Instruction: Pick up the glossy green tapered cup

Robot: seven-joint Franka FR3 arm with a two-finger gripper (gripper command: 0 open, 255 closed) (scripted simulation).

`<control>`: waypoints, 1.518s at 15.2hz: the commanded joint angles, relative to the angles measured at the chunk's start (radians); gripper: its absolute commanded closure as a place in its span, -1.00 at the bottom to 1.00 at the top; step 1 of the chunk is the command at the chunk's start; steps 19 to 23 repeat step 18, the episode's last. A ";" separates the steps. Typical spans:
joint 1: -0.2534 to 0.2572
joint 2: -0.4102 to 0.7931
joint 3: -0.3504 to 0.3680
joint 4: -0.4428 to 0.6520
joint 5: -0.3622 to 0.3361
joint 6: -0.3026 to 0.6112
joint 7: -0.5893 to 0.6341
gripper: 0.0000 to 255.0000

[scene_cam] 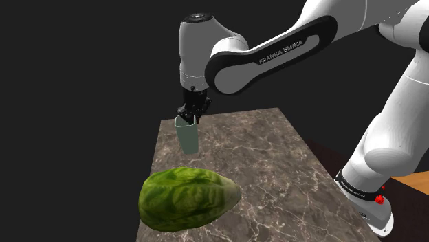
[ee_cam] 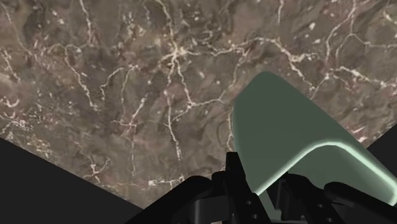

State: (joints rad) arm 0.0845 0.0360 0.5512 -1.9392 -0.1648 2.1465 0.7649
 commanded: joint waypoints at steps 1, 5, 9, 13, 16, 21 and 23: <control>0.001 0.002 0.000 0.001 -0.002 0.001 0.002 1.00; 0.000 -0.010 0.001 0.042 0.011 -0.050 -0.011 1.00; -0.001 -0.019 0.001 0.087 0.020 -0.101 -0.022 1.00; 0.000 -0.023 0.001 0.135 0.027 -0.153 -0.030 1.00; 0.000 -0.024 0.001 0.175 0.029 -0.193 -0.035 1.00; 0.000 -0.024 0.001 0.177 0.029 -0.195 -0.036 1.00; 0.000 -0.024 0.001 0.177 0.029 -0.195 -0.036 1.00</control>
